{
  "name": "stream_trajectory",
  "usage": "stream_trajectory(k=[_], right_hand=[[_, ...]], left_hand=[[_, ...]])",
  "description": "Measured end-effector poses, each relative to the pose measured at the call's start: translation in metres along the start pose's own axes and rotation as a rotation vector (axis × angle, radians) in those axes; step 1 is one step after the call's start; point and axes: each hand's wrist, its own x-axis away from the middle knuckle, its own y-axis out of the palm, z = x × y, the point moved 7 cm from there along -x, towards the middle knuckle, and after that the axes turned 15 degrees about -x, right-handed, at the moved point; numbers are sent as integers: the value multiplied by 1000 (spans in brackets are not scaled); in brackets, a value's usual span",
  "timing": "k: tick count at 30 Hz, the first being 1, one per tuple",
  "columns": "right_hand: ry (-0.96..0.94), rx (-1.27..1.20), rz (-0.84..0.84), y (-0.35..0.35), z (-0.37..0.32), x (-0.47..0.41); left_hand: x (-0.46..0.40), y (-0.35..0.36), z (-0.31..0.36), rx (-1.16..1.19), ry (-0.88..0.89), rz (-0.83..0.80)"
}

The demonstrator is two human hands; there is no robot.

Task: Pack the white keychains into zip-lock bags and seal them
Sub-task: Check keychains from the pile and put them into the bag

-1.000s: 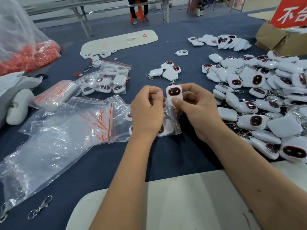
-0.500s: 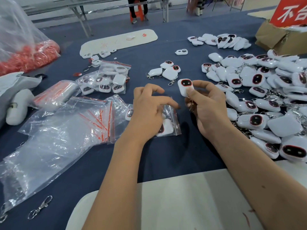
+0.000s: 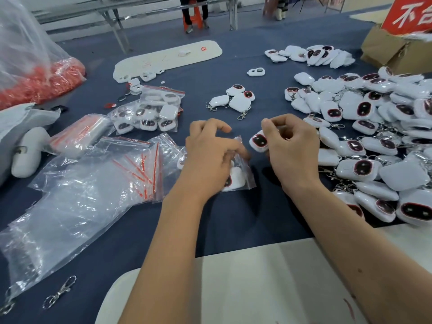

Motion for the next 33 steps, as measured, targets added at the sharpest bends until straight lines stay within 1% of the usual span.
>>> stream_trajectory(k=[4,8,12,15,16,17,20,21,22,23,25,26,27,28,29,30,31,33], right_hand=[[30,0,-121,8,-1,2],[61,-10,-295,21,-3,10],[98,-77,-421,29,-4,15],[170,-231,-588,39,-4,23],[172,-236,-645,42,-4,25],[133,-189,-701,45,-7,26],[-97,61,-885,56,-17,37],[-163,118,-897,59,-19,41],[-226,159,-842,58,-22,41],[-293,195,-720,53,-25,39],[-415,305,-355,30,-34,27],[-437,416,-179,16,-38,21],[-408,555,-53,3,-39,15],[-330,696,2,-5,-36,9],[-235,819,-5,-8,-30,5],[-159,915,-46,-8,-26,4],[-118,983,-94,-6,-23,5],[-146,1048,-164,2,-24,8]], left_hand=[[0,-7,-16,73,-71,109],[0,-15,-19,142,-103,208],[1,-21,-23,206,-140,283],[2,-26,-21,216,-142,335],[3,-28,-21,220,-143,364],[4,-31,-21,225,-146,396],[5,-35,-21,247,-153,440],[5,-34,-19,253,-148,434],[4,-34,-18,257,-144,425],[4,-33,-17,260,-144,419],[4,-32,-16,269,-150,415],[4,-31,-16,279,-152,414],[3,-31,-15,292,-151,415],[3,-30,-14,309,-149,420],[2,-29,-12,334,-144,424],[2,-28,-10,364,-139,420],[1,-25,-7,386,-133,403],[-1,-17,-1,382,-118,341]])
